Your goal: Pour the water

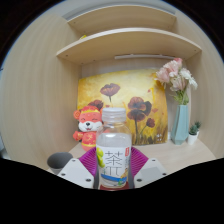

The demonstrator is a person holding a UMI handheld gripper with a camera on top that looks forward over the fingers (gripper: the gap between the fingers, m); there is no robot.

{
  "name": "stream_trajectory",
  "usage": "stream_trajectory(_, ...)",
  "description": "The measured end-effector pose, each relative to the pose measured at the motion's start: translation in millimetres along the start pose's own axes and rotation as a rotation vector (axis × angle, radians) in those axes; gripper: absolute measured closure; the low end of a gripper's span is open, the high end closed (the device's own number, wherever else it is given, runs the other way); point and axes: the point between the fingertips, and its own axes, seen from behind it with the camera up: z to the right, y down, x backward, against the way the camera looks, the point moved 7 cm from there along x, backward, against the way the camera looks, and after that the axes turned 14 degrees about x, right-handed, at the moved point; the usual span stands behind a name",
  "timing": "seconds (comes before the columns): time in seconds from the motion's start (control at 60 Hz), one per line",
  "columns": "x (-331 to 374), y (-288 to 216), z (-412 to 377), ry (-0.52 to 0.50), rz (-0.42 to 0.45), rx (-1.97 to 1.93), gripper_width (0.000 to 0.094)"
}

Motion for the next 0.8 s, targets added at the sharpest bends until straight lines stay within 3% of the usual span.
stream_trajectory(0.3,-12.1,48.6,-1.5,-0.028,-0.042,0.032,0.0532)
stream_trajectory(0.483,-8.6,49.1,-4.8,-0.015,-0.022,0.066,0.05)
stream_trajectory(0.667,-5.5,50.6,-4.5,0.002,-0.049,0.053,0.0374)
stream_trajectory(0.75,2.0,55.1,-0.3,0.027,-0.082,0.036,0.0193)
stream_trajectory(0.8,10.0,57.6,1.8,0.034,-0.095,0.039,0.0143)
